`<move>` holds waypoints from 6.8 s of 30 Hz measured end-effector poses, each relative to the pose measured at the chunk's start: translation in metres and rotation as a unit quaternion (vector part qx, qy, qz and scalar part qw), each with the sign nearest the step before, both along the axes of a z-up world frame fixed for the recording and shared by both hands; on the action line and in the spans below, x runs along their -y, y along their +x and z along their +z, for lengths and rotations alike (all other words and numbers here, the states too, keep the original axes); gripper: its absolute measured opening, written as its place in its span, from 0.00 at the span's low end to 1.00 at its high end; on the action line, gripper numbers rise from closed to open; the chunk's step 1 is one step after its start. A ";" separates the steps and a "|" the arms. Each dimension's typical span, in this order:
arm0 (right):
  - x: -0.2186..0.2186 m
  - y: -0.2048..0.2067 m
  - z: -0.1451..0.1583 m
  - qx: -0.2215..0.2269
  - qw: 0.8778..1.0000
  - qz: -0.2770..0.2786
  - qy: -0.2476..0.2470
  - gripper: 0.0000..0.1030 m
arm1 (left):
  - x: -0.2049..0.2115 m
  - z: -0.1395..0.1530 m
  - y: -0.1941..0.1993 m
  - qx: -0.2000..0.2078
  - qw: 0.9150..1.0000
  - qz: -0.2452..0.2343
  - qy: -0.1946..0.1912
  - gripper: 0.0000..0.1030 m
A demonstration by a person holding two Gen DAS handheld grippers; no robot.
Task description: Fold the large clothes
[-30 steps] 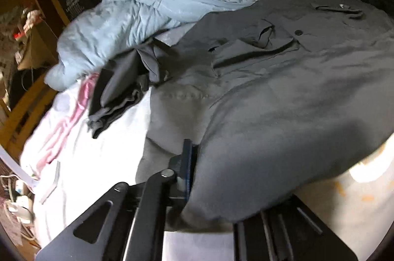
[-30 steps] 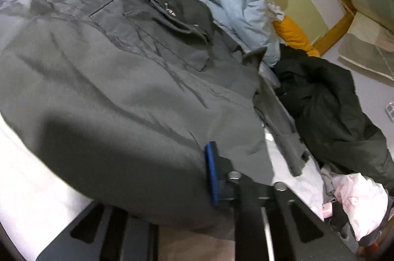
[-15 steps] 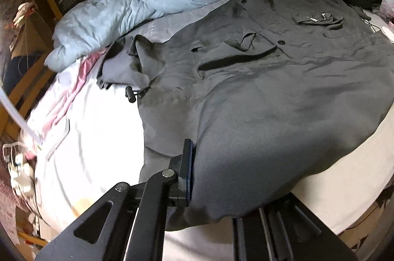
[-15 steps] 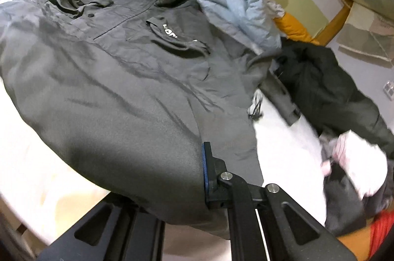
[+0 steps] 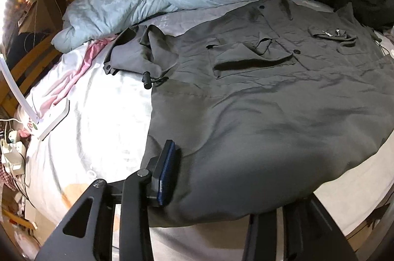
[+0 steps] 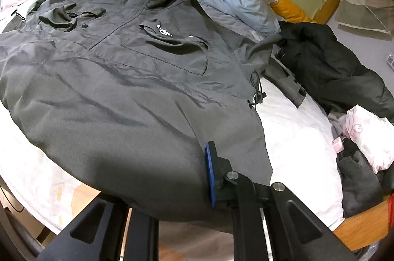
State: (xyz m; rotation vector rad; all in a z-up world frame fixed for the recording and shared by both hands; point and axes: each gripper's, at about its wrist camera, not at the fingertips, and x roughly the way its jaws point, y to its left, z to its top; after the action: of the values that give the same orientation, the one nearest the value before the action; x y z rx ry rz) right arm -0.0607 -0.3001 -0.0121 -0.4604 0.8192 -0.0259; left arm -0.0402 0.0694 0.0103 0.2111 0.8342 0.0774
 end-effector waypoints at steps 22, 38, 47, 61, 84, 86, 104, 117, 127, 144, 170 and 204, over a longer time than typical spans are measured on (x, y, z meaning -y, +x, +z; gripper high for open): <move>-0.013 -0.052 0.077 0.048 0.988 0.029 0.144 0.51 | 0.002 0.096 -0.076 0.126 0.986 -0.047 -0.102 0.85; 0.059 0.048 0.111 0.117 0.962 -0.113 0.220 0.58 | 0.005 0.104 0.031 0.185 0.976 -0.010 -0.115 0.93; 0.179 0.163 0.045 -0.007 0.901 -0.261 0.346 0.58 | 0.011 0.040 0.117 0.095 0.987 0.009 -0.126 0.91; 0.256 0.240 -0.003 0.038 0.867 -0.357 0.345 0.77 | -0.006 -0.014 0.135 0.032 0.990 0.052 -0.127 0.91; -0.013 0.110 0.202 0.201 0.902 0.144 0.354 0.03 | 0.017 -0.009 0.124 0.061 0.995 0.015 -0.074 0.91; -0.032 0.106 0.197 0.173 0.894 0.175 0.374 0.03 | 0.020 -0.007 0.122 0.067 0.995 0.008 -0.072 0.91; 0.035 0.185 0.089 0.050 0.971 -0.028 0.232 0.03 | 0.126 0.067 0.118 0.077 0.967 -0.166 -0.178 0.91; 0.088 0.172 0.087 0.035 0.959 -0.060 0.274 0.56 | 0.256 0.016 0.243 -0.116 0.908 -0.173 -0.363 0.57; 0.103 0.168 0.089 0.049 0.958 -0.077 0.273 0.56 | 0.251 0.016 0.253 -0.071 0.904 -0.180 -0.381 0.03; 0.065 0.167 0.083 0.042 0.973 -0.050 0.222 0.58 | 0.038 0.127 0.222 0.092 0.991 -0.004 -0.100 0.03; 0.010 0.218 -0.017 -0.083 0.993 -0.062 0.063 0.15 | -0.028 0.017 0.201 0.031 0.993 0.032 -0.111 0.67; 0.010 0.197 0.022 -0.040 0.992 -0.047 0.112 0.16 | -0.313 -0.032 0.246 0.038 0.883 0.267 -0.384 0.53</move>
State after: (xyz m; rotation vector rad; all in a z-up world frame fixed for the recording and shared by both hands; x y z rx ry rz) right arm 0.1365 -0.3106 0.0097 -0.2125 0.9109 -0.0025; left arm 0.2062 0.3826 -0.0217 -0.7751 0.7689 0.2633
